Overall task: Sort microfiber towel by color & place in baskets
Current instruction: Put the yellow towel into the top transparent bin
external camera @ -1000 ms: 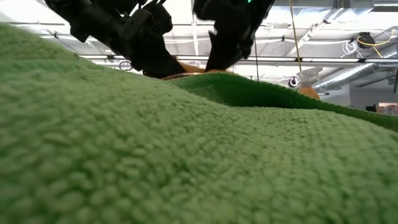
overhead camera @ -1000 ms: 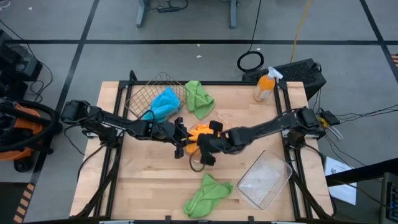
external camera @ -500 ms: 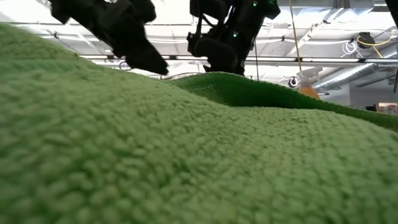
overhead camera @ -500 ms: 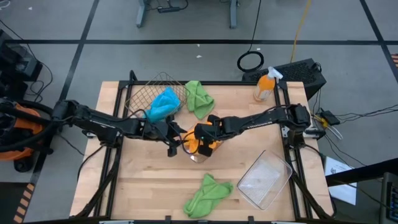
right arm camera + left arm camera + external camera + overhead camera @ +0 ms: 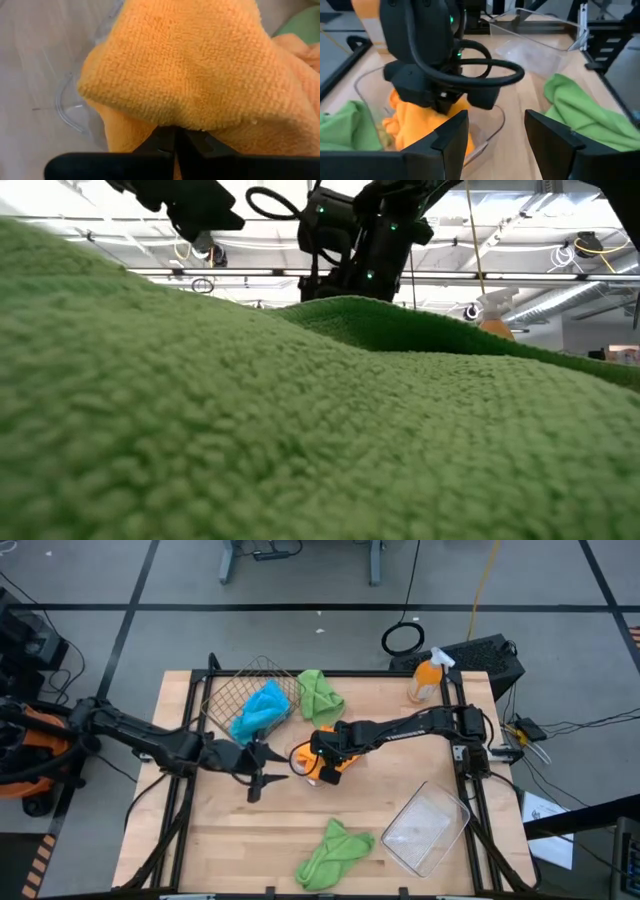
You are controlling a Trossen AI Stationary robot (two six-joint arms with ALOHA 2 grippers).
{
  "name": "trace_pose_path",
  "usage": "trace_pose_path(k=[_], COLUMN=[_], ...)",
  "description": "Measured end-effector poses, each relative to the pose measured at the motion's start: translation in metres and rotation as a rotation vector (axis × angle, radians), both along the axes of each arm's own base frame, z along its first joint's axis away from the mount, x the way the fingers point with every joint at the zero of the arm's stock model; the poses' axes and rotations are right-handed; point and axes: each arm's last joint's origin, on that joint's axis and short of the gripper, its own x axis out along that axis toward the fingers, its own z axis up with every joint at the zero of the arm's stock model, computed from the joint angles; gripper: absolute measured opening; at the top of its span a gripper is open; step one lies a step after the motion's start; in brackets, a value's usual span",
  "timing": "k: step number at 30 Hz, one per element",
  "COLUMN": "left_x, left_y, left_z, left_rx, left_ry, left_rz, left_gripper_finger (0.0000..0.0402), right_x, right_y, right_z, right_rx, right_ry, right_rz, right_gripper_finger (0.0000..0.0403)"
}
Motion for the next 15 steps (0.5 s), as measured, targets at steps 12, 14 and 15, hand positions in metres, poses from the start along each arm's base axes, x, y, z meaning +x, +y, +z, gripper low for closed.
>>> trace_pose_path(k=[12, 14, 15], left_x=[-0.003, -0.003, -0.003], left_y=[-0.007, -0.009, -0.009], left_z=[0.001, 0.002, 0.003], left_rx=[0.038, 0.034, 0.031], left_ry=[-0.014, -0.025, -0.036], left_rz=[0.013, 0.009, 0.006], left_gripper_finger=[0.0200, 0.0200, 0.0200], right_x=[-0.016, -0.018, -0.018], right_y=[0.015, 0.017, 0.017], right_z=[0.046, 0.055, 0.057], right_rx=[0.065, 0.027, -0.012], right_ry=[-0.092, -0.122, -0.136], right_rz=[-0.006, -0.016, -0.032], right_gripper_finger=[0.0001, 0.0001, 0.0001])
